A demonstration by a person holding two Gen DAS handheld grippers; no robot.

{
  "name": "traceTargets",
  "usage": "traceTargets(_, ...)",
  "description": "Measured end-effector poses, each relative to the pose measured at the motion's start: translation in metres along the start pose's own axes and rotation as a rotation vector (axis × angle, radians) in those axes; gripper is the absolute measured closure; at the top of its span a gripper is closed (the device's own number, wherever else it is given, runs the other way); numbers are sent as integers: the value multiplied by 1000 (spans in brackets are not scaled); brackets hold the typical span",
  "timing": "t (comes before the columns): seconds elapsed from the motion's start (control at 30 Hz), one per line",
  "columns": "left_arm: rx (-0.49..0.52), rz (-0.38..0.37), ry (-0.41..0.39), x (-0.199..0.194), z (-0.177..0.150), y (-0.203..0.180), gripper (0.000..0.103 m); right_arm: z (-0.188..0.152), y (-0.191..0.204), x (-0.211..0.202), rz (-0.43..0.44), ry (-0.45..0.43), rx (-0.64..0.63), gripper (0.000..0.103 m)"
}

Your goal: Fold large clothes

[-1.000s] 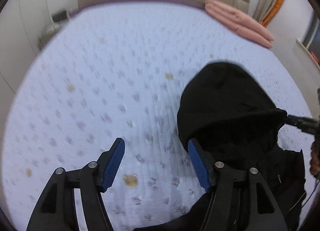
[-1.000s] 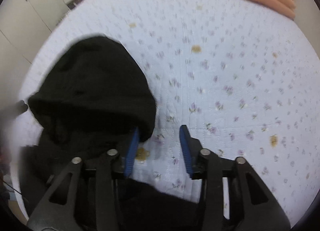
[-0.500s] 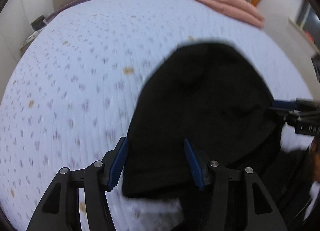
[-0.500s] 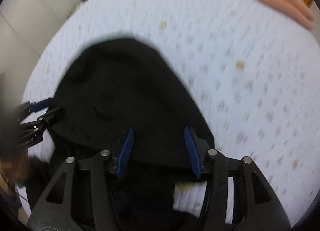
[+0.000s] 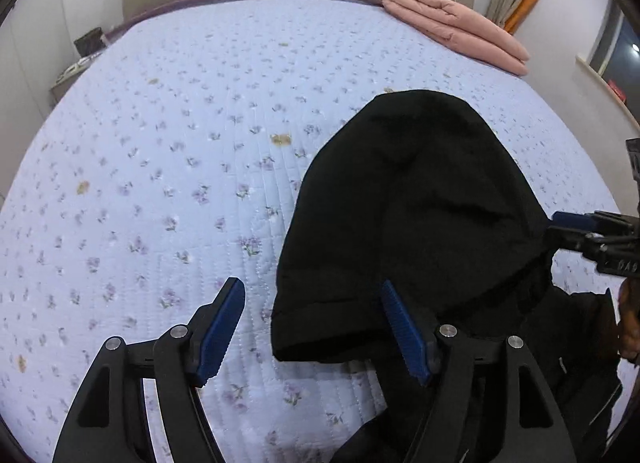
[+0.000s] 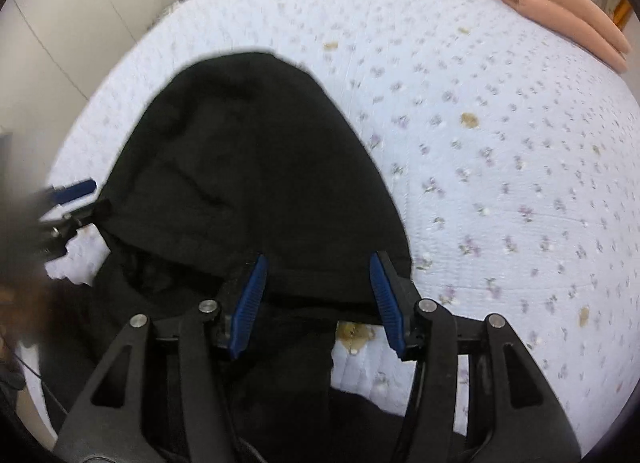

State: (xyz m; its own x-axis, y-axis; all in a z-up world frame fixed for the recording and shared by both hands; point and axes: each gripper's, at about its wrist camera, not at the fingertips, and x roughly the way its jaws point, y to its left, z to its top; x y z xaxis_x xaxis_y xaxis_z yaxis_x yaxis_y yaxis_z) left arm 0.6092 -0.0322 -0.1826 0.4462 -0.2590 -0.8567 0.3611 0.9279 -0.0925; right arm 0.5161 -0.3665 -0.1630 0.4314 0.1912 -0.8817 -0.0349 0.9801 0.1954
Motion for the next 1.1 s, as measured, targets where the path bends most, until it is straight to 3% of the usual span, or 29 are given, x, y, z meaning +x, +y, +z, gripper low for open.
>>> traceTargets(0.07, 12, 98, 65, 20, -6, 0, 28, -3, -5, 5, -32, 9, 9, 53)
traceTargets(0.17, -35, 51, 85, 28, -6, 5, 28, -9, -18, 41, -38, 131, 32, 50)
traceTargets(0.27, -16, 45, 72, 17, -2, 6, 29, -3, -30, 39, 18, 140, 66, 51)
traceTargets(0.47, 2, -30, -17, -21, 17, 3, 28, 0, -27, 9, -17, 90, -24, 49)
traceTargets(0.6, 0, -85, -30, -18, 48, -17, 28, -3, -25, -6, -21, 67, -66, 45)
traceTargets(0.7, 29, -75, -13, -3, 64, -23, 28, 10, -33, -5, -21, 64, -60, 41)
traceTargets(0.77, 26, -123, 13, 9, 81, -26, 28, 15, -40, -5, 6, 65, -42, 36)
traceTargets(0.9, 7, -155, 111, 39, 87, -28, 28, 35, -59, 9, 71, 89, 30, 34)
traceTargets(1.1, 10, -228, 172, 61, 81, -33, 28, 50, -64, 37, 162, 130, 88, 33)
